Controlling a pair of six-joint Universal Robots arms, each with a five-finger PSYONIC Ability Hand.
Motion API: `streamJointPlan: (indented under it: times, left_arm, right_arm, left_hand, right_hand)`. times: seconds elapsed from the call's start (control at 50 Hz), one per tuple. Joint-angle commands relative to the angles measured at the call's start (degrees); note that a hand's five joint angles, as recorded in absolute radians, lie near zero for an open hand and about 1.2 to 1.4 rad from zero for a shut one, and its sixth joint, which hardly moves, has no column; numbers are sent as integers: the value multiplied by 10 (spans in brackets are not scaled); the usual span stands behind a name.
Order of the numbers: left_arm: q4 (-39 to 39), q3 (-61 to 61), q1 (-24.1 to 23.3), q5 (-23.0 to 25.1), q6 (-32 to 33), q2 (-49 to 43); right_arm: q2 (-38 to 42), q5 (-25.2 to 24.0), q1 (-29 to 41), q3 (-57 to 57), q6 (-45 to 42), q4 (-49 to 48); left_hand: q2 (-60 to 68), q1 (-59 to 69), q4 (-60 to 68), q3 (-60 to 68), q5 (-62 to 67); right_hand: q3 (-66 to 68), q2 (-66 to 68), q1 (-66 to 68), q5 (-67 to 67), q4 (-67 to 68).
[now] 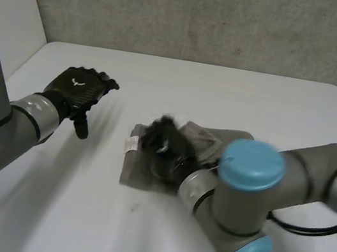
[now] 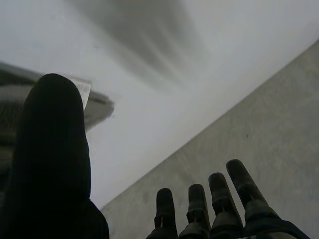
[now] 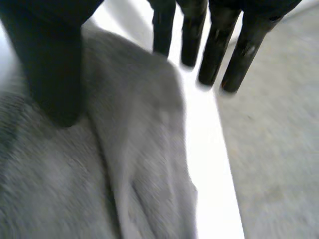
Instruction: Fold the laundry
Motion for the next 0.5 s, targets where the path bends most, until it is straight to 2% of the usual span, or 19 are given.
streamJointPlan:
  times: [0.02, 0.04, 0.06, 0.1, 0.12, 0.14, 0.26, 0.38, 0.5]
  left_arm:
    - [34, 32, -69, -4, -7, -7]
    - [43, 40, -87, -4, -14, -12]
    - [43, 40, -87, -4, -14, -12]
    - [59, 63, -124, -13, -32, -40]
    - [59, 63, -124, -13, -32, -40]
    - [61, 80, -144, -23, -40, -59]
    - [59, 140, -200, -68, -52, -135]
    - [58, 160, -242, -67, -61, -180]
    - [61, 184, -274, -67, -85, -210]
  right_arm:
    - [-107, 1, -122, 67, 254, 7]
    - [-123, -3, -142, 87, 299, 9]
    - [-123, -3, -142, 87, 300, 9]
    - [-148, -13, -173, 127, 363, 19]
    - [-148, -13, -173, 128, 363, 19]
    - [-157, -20, -187, 147, 376, 26]
    - [-165, -55, -253, 198, 371, 35]
    - [-164, -67, -284, 215, 346, 35]
    - [-164, -60, -286, 215, 321, 35]
  left_hand:
    - [18, 19, 19, 17, 16]
    - [22, 22, 22, 21, 20]
    - [22, 22, 22, 21, 20]
    - [29, 29, 29, 27, 26]
    - [29, 29, 29, 28, 26]
    - [29, 29, 29, 28, 26]
    - [44, 44, 44, 43, 42]
    - [55, 56, 56, 54, 53]
    - [64, 64, 64, 63, 62]
  right_hand:
    - [-131, -112, -61, -128, -131]
    - [-131, -112, -61, -128, -131]
    - [-131, -112, -61, -128, -131]
    - [-131, -112, -61, -128, -131]
    - [-131, -112, -61, -128, -131]
    - [-131, -112, -61, -128, -131]
    - [-131, -112, -61, -128, -131]
    - [-131, -112, -61, -128, -131]
    - [-131, -112, -61, -128, -131]
